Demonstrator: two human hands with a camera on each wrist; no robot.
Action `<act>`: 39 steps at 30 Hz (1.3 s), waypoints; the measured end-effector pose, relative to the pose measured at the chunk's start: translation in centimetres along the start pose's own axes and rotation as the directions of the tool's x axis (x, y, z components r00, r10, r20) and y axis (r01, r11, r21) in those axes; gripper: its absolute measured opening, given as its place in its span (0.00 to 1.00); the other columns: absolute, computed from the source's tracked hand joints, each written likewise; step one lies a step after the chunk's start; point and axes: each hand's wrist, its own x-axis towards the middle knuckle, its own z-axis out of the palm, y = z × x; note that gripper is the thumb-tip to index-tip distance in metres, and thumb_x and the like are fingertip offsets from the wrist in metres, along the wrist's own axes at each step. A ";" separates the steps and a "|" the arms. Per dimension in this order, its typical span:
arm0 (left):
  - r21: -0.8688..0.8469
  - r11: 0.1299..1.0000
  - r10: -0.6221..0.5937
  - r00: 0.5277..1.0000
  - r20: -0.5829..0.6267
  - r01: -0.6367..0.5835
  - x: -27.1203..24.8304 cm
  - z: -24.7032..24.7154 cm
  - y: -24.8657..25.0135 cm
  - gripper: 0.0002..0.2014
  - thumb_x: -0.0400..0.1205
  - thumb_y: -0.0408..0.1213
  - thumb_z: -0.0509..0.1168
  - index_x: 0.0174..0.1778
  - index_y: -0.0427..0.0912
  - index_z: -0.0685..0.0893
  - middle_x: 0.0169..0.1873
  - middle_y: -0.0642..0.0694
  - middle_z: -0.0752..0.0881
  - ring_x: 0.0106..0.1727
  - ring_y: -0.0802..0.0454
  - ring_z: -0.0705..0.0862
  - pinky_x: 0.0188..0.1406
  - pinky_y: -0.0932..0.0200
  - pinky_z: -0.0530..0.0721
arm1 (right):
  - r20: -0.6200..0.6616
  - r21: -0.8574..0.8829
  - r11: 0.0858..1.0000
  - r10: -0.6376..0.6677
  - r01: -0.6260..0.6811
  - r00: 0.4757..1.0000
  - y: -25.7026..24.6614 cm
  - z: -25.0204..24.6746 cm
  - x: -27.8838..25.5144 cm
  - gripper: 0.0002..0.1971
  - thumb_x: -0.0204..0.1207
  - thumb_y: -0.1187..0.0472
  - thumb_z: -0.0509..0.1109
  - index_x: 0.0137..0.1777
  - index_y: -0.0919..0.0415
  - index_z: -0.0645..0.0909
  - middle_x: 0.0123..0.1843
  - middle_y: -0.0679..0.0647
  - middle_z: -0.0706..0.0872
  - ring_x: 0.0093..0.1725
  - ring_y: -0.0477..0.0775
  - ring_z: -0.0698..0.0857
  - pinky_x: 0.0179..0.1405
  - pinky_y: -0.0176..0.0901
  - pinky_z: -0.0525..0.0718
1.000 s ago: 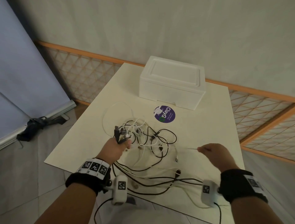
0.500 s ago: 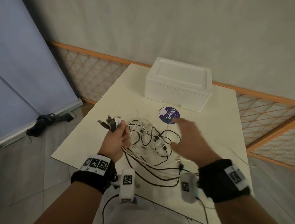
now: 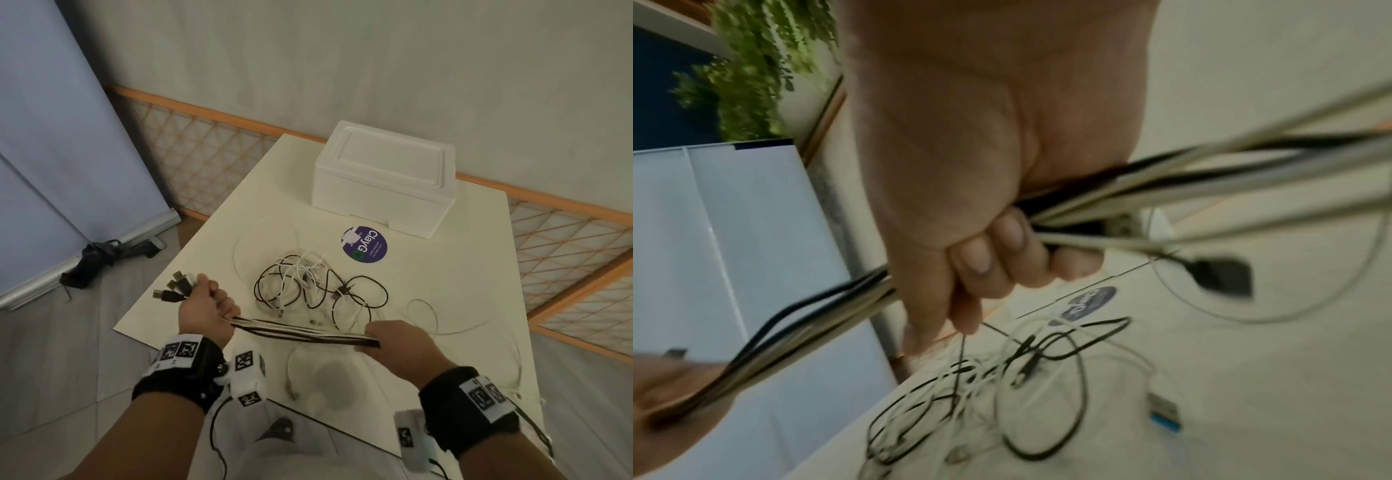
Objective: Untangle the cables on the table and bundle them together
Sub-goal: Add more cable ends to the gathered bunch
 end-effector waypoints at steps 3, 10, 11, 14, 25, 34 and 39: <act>0.012 1.000 -0.019 0.997 -0.075 0.020 0.9 -0.9 -0.6 0.22 0.87 0.49 0.54 0.27 0.46 0.66 0.15 0.53 0.62 0.12 0.56 0.56 0.15 0.72 0.55 | -0.067 -0.114 0.987 0.103 -0.110 0.992 3.0 0.4 -1.9 0.15 0.79 0.39 0.58 0.48 0.50 0.76 0.43 0.46 0.81 0.54 0.52 0.83 0.45 0.45 0.78; 0.045 0.996 -0.079 0.995 -0.054 0.082 1.6 -2.0 -1.2 0.22 0.88 0.49 0.52 0.28 0.47 0.64 0.16 0.53 0.61 0.11 0.56 0.56 0.13 0.72 0.54 | -0.061 -0.138 0.909 0.389 -0.394 0.919 8.9 1.2 -5.0 0.11 0.78 0.44 0.59 0.38 0.47 0.72 0.34 0.44 0.74 0.47 0.49 0.84 0.39 0.41 0.79; 0.061 0.993 -0.095 0.995 -0.034 0.097 1.3 -1.8 -1.8 0.22 0.88 0.49 0.52 0.28 0.47 0.63 0.15 0.53 0.61 0.11 0.56 0.56 0.13 0.71 0.54 | -0.024 -0.118 0.907 0.405 -0.405 0.914 9.2 1.3 -5.1 0.12 0.77 0.43 0.60 0.37 0.47 0.72 0.35 0.44 0.75 0.48 0.49 0.84 0.42 0.41 0.80; 0.091 0.980 -0.179 0.984 0.012 0.177 0.8 -1.2 -3.0 0.22 0.88 0.48 0.52 0.28 0.47 0.62 0.14 0.53 0.60 0.11 0.56 0.56 0.14 0.72 0.55 | 0.218 -0.074 0.924 0.382 -0.375 0.898 9.6 1.5 -5.6 0.16 0.69 0.36 0.70 0.50 0.43 0.77 0.50 0.43 0.80 0.59 0.49 0.81 0.58 0.44 0.78; 0.243 0.911 -0.353 0.935 0.036 0.334 0.2 0.0 -3.6 0.29 0.83 0.40 0.63 0.14 0.47 0.64 0.14 0.51 0.60 0.13 0.55 0.60 0.17 0.65 0.59 | -0.039 0.547 0.834 -0.062 0.073 0.997 -1.5 -4.6 2.1 0.18 0.62 0.62 0.67 0.54 0.52 0.82 0.57 0.45 0.81 0.58 0.42 0.77 0.64 0.37 0.73; 0.431 0.822 -0.453 0.886 0.098 0.373 0.5 0.2 -3.3 0.27 0.84 0.38 0.64 0.15 0.45 0.76 0.19 0.47 0.68 0.22 0.51 0.71 0.29 0.57 0.72 | 0.234 -0.046 0.985 -0.148 0.163 0.961 -6.4 4.4 10.0 0.14 0.81 0.64 0.55 0.63 0.58 0.76 0.59 0.60 0.79 0.58 0.62 0.81 0.53 0.50 0.76; 0.415 0.817 -0.482 0.869 0.113 0.400 1.5 0.4 -2.1 0.26 0.83 0.38 0.65 0.16 0.44 0.73 0.18 0.45 0.69 0.23 0.49 0.72 0.30 0.55 0.73 | 0.083 -0.065 0.998 0.003 0.003 0.997 -4.8 3.8 13.0 0.12 0.83 0.64 0.54 0.61 0.60 0.74 0.57 0.59 0.77 0.56 0.62 0.80 0.47 0.50 0.75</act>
